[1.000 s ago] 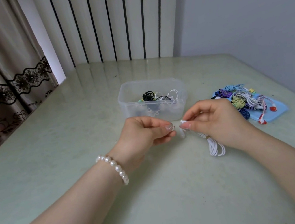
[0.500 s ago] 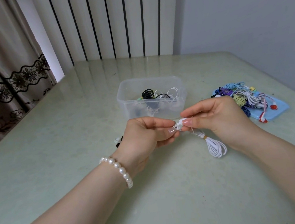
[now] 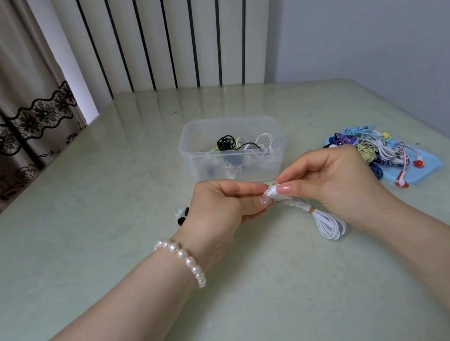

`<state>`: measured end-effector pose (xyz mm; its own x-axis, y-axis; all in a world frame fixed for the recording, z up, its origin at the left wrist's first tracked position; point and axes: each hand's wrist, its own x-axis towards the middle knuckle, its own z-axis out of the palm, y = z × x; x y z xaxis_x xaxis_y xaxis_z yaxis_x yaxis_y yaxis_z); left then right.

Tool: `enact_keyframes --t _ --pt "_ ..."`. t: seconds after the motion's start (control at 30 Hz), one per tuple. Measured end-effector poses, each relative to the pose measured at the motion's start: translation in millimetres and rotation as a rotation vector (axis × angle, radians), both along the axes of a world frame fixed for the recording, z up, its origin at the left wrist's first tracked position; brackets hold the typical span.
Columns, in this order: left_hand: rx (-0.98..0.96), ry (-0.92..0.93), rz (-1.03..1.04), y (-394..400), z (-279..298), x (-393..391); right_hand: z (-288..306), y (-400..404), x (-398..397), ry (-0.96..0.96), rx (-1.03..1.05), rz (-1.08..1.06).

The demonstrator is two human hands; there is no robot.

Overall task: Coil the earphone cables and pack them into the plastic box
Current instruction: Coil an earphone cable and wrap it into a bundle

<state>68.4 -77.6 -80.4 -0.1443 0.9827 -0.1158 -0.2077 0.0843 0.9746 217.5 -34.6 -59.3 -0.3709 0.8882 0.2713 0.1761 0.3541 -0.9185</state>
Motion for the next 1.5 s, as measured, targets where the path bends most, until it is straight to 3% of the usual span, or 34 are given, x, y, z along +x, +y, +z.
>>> enact_keyframes --t 0.37,0.87,1.1,1.3,1.5 --pt "-0.056 -0.06 0.003 -1 4 0 1 -2 -1 -0.044 -0.035 -0.052" --pt "-0.098 -0.217 -0.052 -2 7 -2 -2 -3 -7 0.078 -0.136 -0.111" --pt "-0.102 -0.343 -0.084 -3 8 0 -12 -5 -10 -0.082 0.168 -0.234" --pt "-0.043 -0.208 -0.072 0 9 -6 -3 6 0 0.113 -0.068 -0.162" --pt "-0.014 0.081 -0.016 3 8 -12 -1 14 8 -0.062 -0.078 -0.17"
